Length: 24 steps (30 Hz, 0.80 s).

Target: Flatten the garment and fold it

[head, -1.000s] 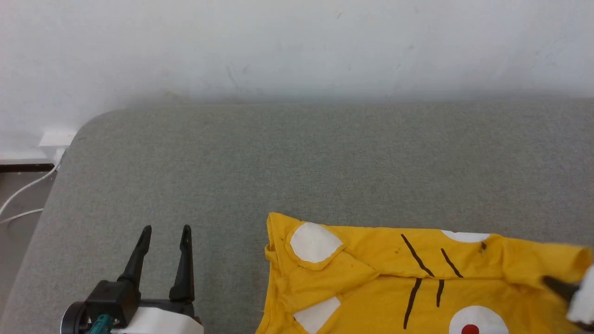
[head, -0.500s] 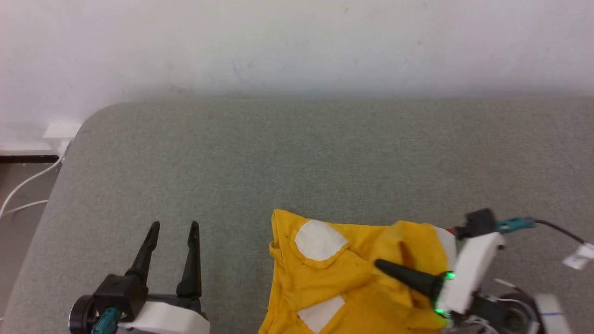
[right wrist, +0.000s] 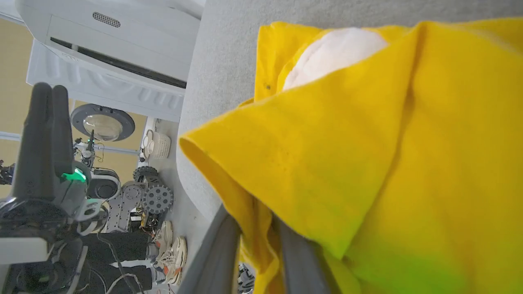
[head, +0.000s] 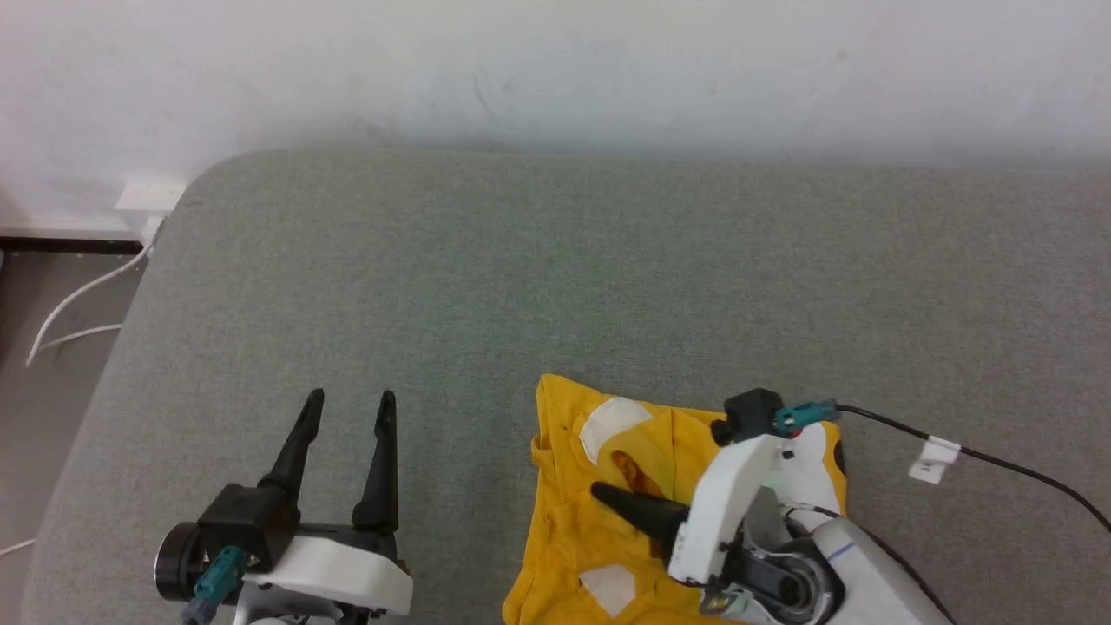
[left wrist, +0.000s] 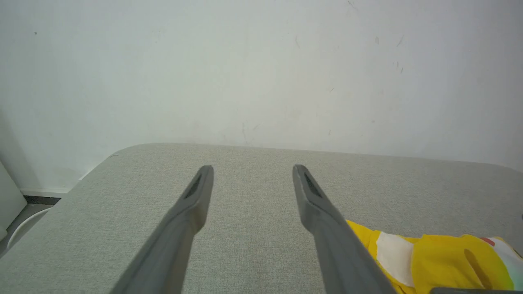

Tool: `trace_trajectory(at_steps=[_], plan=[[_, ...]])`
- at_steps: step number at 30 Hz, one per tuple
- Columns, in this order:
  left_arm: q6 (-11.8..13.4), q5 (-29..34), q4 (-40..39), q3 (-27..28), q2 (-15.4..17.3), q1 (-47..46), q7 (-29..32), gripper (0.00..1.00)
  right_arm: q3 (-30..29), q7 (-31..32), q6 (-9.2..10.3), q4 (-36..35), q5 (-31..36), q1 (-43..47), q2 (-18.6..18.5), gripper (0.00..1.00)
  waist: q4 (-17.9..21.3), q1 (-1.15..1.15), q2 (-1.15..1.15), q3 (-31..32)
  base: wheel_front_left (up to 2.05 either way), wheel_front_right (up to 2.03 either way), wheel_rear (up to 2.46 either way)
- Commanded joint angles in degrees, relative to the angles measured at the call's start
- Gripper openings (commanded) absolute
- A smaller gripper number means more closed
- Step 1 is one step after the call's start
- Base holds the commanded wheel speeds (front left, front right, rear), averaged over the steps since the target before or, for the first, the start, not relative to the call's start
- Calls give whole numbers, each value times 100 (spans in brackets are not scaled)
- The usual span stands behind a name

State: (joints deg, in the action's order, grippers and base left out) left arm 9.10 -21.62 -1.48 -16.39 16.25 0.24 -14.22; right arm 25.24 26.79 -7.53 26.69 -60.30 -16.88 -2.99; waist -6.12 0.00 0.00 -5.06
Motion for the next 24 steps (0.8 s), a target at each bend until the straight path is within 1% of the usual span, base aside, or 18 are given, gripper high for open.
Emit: trace_trajectory(at_steps=[1, 2, 5, 8, 12, 16, 18, 20, 24], plan=[[-42, -16, 32, 12, -30, -99, -39, 100, 155, -113, 4, 116, -14, -161, 11, 96, -29, 0, 0, -56, 0, 0, 0], [-48, -19, 56, 18, -37, -105, -43, 100, 298, -211, 4, 195, -2, -241, 11, 100, -26, 0, 0, -67, 0, 0, 0], [-63, -18, 104, 50, -44, -116, -54, 100, 695, -472, 4, 235, -5, -480, 11, 100, 5, 0, 0, -87, 0, 0, 0], [-73, -14, 143, 85, -46, -101, -62, 100, 1109, -609, 4, 170, 304, -741, -27, 100, 55, 0, 0, -63, 0, 0, 0], [-81, -10, 187, 122, -48, -66, -68, 100, 1717, -729, 4, -196, 823, -1021, -301, 100, 144, 0, 0, 8, 0, 0, 0], [-71, -6, 214, 159, -69, -31, -71, 100, 2087, -1091, 4, -604, 1571, -1208, -767, 100, 249, 0, 0, 96, 0, 0, 0], [-59, -1, 219, 177, -82, 0, -73, 100, 2008, -1379, 4, -720, 2040, -1189, -970, 100, 304, 0, 0, 140, 0, 0, 0], [-50, 2, 215, 199, -95, 28, -74, 100, 1742, -1644, 4, -844, 2468, -1050, -1100, 100, 362, 0, 0, 173, 0, 0, 0], [-17, -2, 206, 277, -111, 93, -76, 100, 847, -2078, 4, -1237, 3288, -493, -1261, 100, 495, 0, 0, 234, 0, 0, 0]])
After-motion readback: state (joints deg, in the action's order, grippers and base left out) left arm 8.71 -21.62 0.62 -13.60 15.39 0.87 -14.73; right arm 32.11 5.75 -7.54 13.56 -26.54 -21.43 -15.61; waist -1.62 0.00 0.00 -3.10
